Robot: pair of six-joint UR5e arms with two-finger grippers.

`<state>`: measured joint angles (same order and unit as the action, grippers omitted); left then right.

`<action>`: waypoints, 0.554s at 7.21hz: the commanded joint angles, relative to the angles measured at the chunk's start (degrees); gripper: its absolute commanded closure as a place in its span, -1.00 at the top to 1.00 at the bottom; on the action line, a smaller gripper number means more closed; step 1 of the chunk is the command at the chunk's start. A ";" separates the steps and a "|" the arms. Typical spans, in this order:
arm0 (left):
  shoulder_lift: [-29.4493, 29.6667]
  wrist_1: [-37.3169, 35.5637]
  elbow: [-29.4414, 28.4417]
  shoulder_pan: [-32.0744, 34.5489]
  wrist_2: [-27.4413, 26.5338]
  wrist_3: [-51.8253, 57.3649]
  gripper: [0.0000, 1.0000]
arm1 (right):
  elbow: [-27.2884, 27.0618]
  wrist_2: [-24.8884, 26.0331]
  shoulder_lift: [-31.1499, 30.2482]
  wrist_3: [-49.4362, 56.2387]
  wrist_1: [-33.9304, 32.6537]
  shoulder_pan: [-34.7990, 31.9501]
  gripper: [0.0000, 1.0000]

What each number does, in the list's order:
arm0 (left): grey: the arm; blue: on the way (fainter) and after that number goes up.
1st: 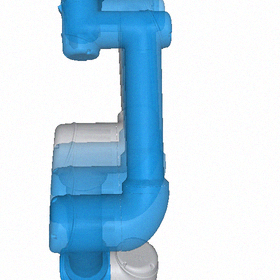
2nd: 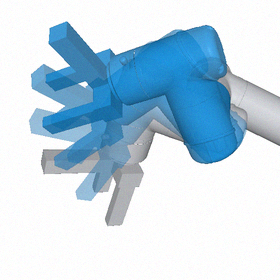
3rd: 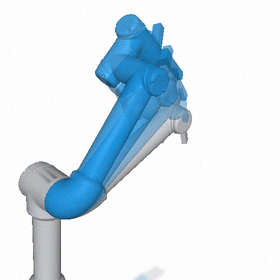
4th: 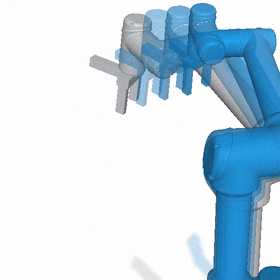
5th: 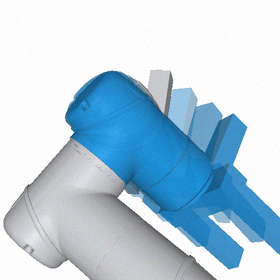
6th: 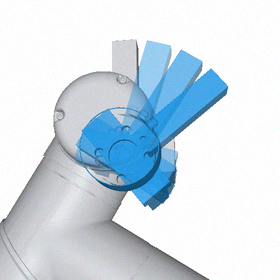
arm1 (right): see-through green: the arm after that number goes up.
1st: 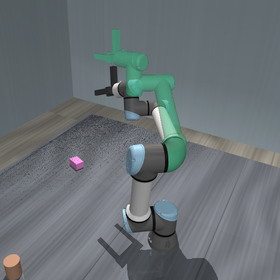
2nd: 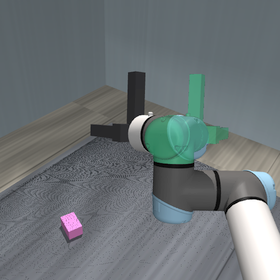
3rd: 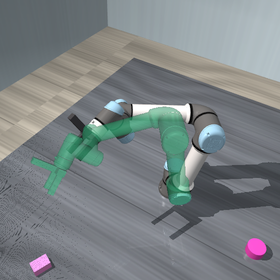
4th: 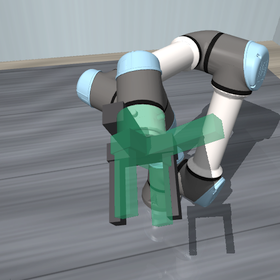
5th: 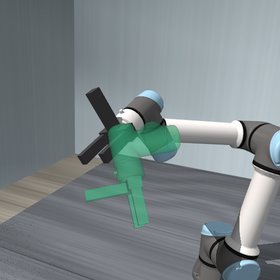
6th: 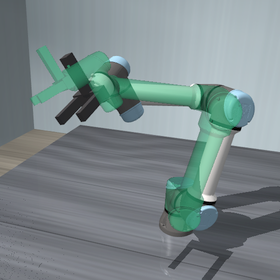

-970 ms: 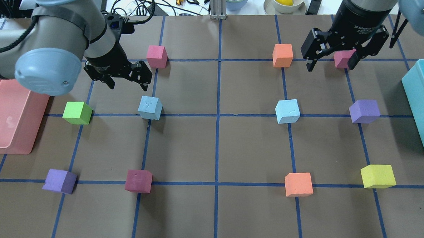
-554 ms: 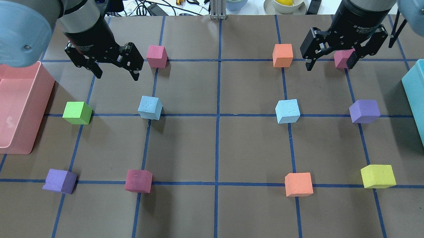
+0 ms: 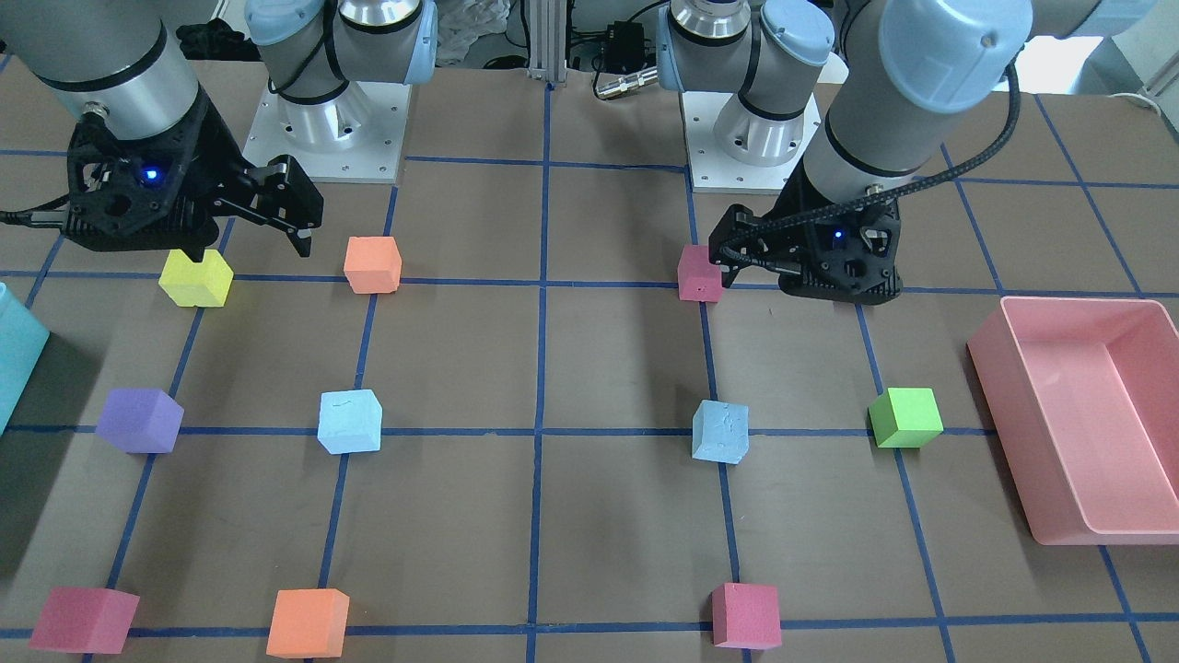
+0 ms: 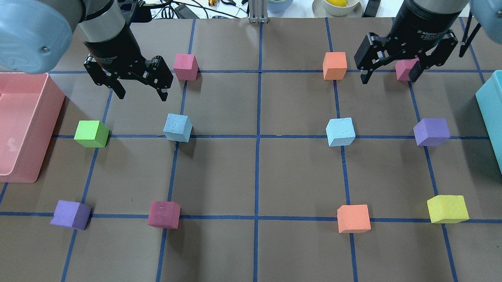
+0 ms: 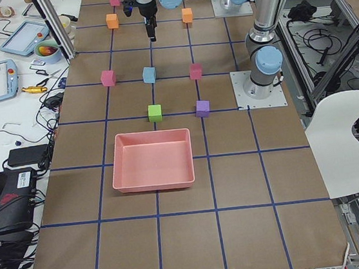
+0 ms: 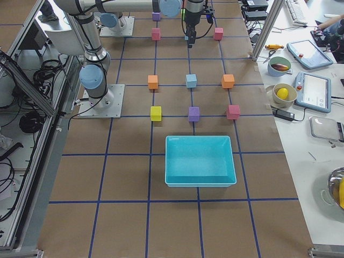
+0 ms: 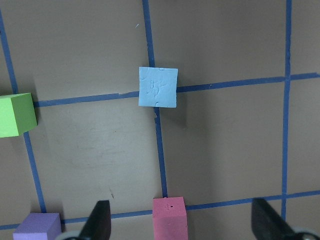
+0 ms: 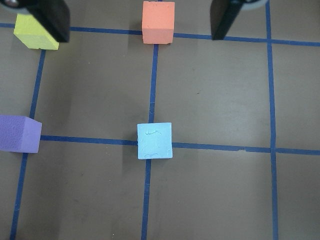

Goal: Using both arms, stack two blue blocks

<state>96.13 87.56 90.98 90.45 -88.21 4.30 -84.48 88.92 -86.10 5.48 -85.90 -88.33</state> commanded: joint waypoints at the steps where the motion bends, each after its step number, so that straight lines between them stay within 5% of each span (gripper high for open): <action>1: 2.56 -15.14 6.02 0.08 0.15 0.35 1.00 | -0.15 0.72 0.06 0.06 0.55 0.09 1.00; 4: 6.60 -20.49 9.03 1.22 -0.47 0.53 1.00 | -0.68 0.46 -0.03 0.06 1.00 0.09 1.00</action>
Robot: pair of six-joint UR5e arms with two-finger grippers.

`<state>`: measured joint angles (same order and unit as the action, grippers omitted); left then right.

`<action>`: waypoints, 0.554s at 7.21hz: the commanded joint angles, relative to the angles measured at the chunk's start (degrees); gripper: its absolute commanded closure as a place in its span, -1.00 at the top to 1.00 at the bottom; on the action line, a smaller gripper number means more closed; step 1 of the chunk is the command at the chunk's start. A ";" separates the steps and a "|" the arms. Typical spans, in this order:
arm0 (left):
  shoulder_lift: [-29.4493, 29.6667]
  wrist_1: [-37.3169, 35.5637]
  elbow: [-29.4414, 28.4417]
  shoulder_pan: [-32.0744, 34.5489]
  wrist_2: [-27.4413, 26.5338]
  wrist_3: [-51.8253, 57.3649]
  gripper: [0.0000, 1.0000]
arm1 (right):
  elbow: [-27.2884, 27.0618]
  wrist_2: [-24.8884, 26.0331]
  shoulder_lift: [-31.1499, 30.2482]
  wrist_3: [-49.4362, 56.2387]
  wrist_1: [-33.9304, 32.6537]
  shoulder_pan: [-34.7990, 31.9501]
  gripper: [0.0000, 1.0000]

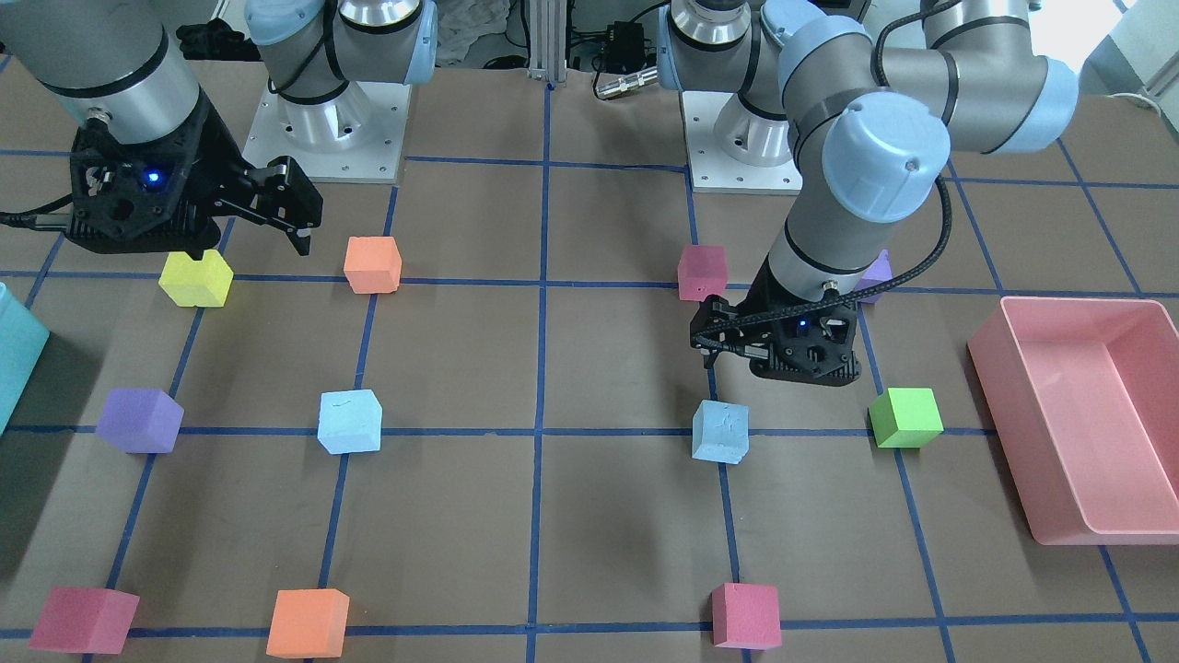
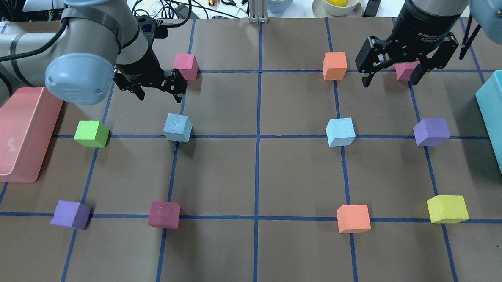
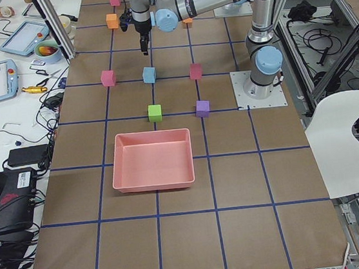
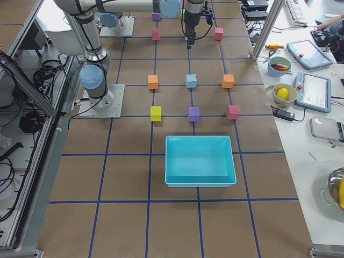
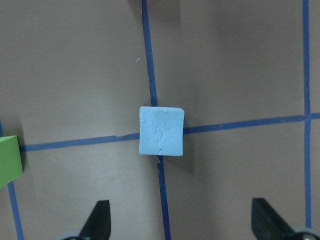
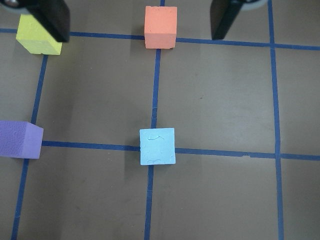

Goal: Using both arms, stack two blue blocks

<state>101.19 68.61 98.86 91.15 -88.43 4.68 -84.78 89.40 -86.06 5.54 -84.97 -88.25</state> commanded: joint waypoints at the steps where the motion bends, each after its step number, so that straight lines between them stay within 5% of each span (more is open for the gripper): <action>1: 2.25 -3.11 2.64 0.78 -0.26 0.85 1.00 | -0.65 0.16 -0.07 0.00 0.07 0.01 1.00; 4: 5.06 -16.98 9.15 0.96 -0.17 4.08 1.00 | -1.43 0.43 0.37 0.00 -0.80 0.01 1.00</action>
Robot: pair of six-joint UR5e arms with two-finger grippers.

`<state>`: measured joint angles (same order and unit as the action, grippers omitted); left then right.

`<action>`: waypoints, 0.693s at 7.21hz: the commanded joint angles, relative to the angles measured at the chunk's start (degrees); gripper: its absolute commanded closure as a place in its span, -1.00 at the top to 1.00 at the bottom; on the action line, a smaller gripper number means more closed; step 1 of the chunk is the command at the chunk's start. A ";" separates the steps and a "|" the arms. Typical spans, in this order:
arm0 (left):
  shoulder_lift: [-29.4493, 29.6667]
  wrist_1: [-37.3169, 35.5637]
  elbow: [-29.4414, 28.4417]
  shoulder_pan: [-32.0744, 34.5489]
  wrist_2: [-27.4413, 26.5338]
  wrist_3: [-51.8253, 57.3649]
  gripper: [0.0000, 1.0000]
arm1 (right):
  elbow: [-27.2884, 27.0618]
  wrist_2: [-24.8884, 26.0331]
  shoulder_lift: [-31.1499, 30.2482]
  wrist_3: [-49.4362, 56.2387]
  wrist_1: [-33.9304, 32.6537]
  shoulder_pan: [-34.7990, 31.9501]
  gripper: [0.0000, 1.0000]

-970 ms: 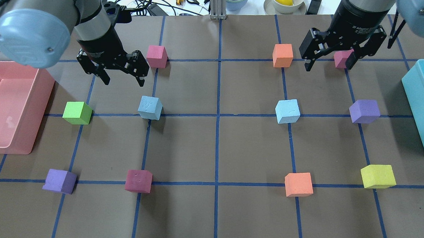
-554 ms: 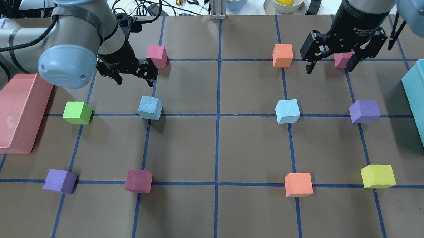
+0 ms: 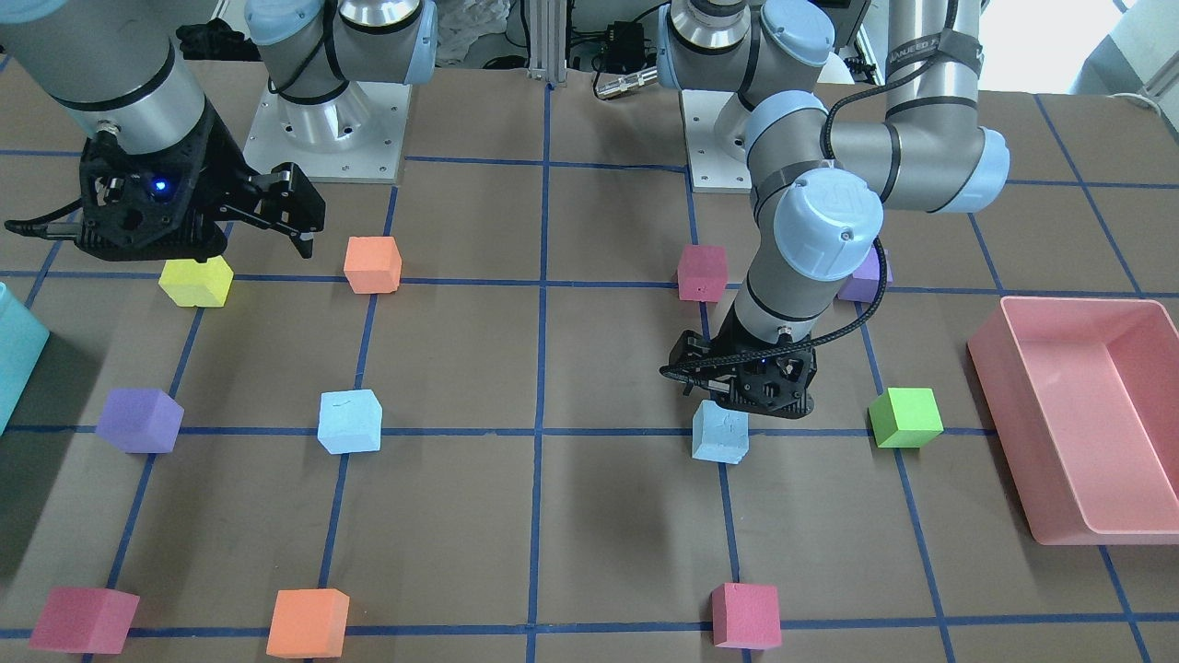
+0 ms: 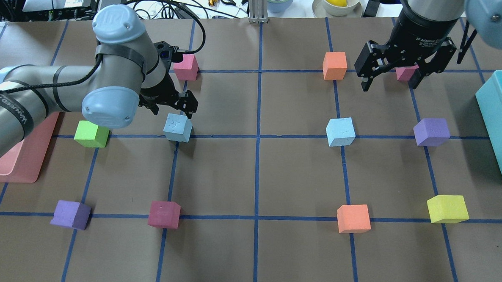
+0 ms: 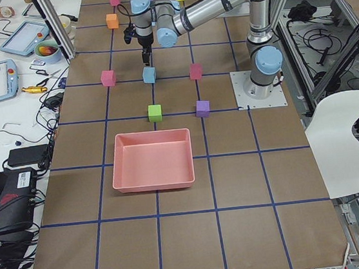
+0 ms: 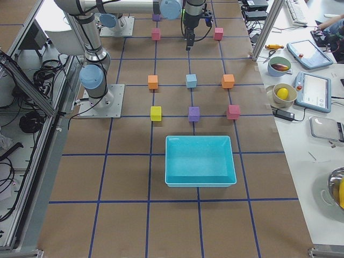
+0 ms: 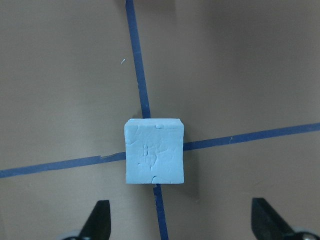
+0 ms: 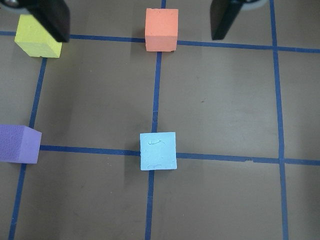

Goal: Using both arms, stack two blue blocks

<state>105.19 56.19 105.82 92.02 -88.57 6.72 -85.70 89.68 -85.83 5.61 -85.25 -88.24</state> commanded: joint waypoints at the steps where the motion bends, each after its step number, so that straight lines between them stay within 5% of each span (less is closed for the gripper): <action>1: 1.77 -4.86 2.28 0.01 -0.38 6.07 1.00 | -1.04 0.15 0.14 -0.16 -0.62 0.00 1.00; 4: 5.01 -7.84 2.72 0.00 -4.43 5.50 1.00 | -2.63 -0.21 6.62 0.10 -1.32 0.17 1.00; 5: 5.98 -8.46 2.72 0.00 -2.86 5.41 1.00 | -2.80 -0.73 8.38 0.54 -8.72 0.09 1.00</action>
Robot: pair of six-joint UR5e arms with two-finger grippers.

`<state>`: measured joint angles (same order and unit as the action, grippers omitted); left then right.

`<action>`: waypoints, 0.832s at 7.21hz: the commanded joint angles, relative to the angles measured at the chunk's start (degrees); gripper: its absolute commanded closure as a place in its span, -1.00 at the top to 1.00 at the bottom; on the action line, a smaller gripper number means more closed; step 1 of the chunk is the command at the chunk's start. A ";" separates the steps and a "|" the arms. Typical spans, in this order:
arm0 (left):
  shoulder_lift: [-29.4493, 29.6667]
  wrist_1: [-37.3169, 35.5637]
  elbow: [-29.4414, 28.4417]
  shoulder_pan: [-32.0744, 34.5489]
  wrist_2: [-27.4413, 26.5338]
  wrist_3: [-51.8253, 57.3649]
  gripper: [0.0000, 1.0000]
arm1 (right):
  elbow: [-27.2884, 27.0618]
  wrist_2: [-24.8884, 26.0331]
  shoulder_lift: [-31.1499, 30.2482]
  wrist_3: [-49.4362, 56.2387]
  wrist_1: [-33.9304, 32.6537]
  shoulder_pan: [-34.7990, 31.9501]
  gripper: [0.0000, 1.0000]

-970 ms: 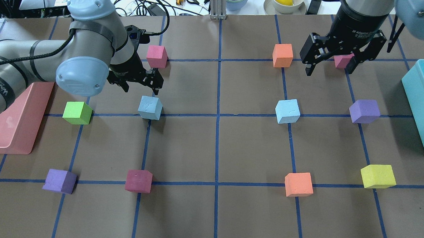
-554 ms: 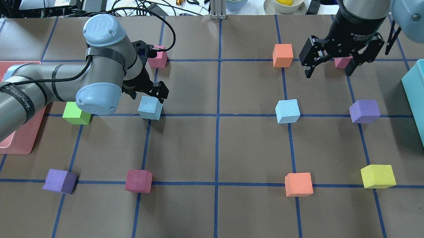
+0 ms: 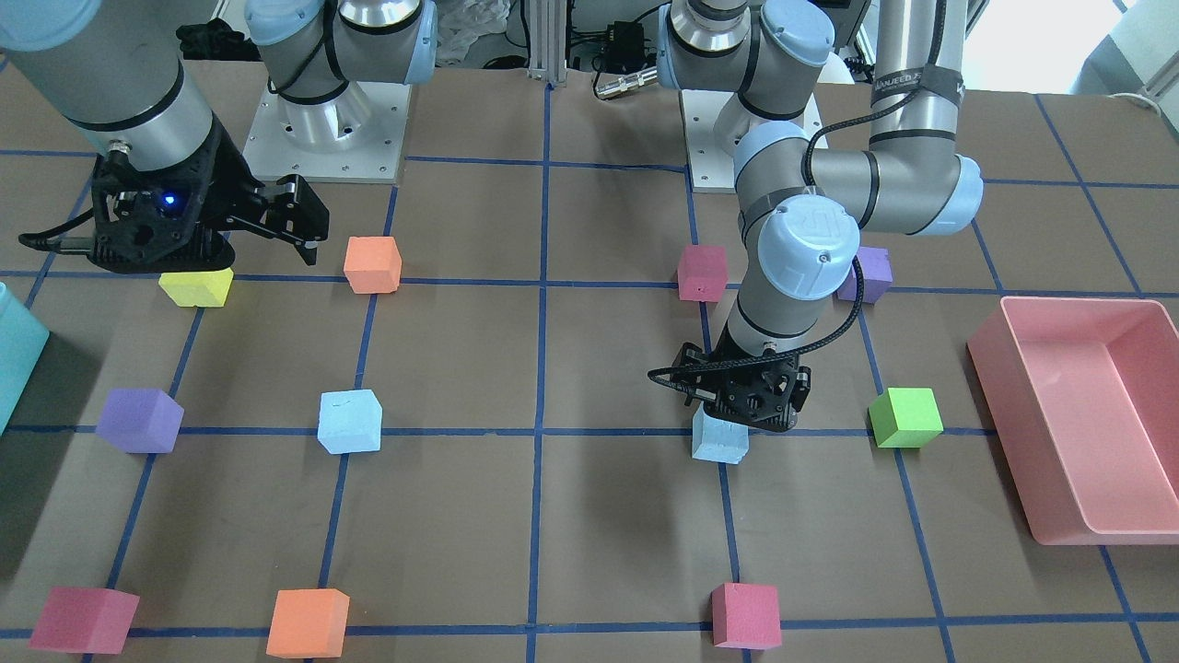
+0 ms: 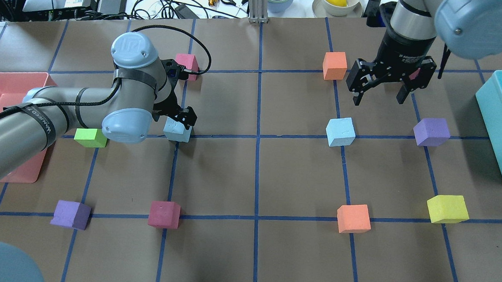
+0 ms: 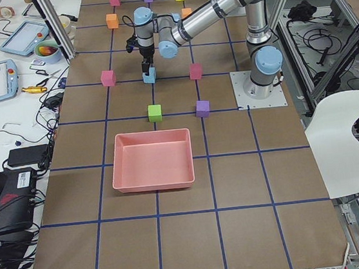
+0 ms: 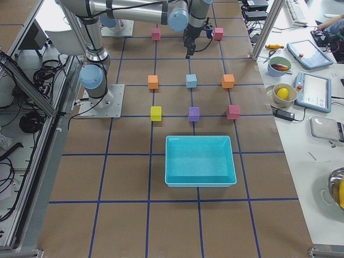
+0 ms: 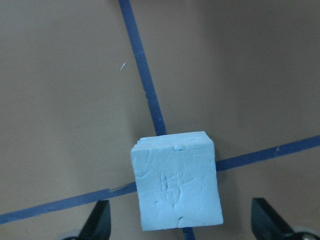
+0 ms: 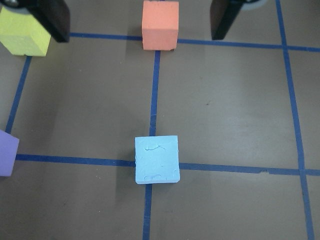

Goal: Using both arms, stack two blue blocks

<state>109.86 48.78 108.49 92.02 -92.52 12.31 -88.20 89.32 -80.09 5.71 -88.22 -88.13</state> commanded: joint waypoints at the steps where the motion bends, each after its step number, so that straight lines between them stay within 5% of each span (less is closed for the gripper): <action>1: 2.28 -1.93 -0.12 0.00 3.20 -0.44 1.00 | -1.17 -0.11 6.66 0.35 -13.57 -0.02 1.00; 3: 3.60 -4.03 0.06 -0.09 2.52 -0.45 0.99 | -4.50 -0.20 11.51 0.18 -21.87 -0.02 1.00; 5: 4.22 -4.83 -0.12 -0.26 -2.37 0.69 -0.68 | -7.67 -0.55 13.10 -0.35 -25.95 -0.11 1.00; 6: 4.22 -4.92 0.06 -0.26 -2.06 -0.52 -1.00 | -8.38 -0.55 14.24 -0.27 -27.26 -0.11 1.00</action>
<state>113.84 44.10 108.46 91.80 -93.38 12.47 -95.24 88.83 -67.25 5.44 -113.67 -88.21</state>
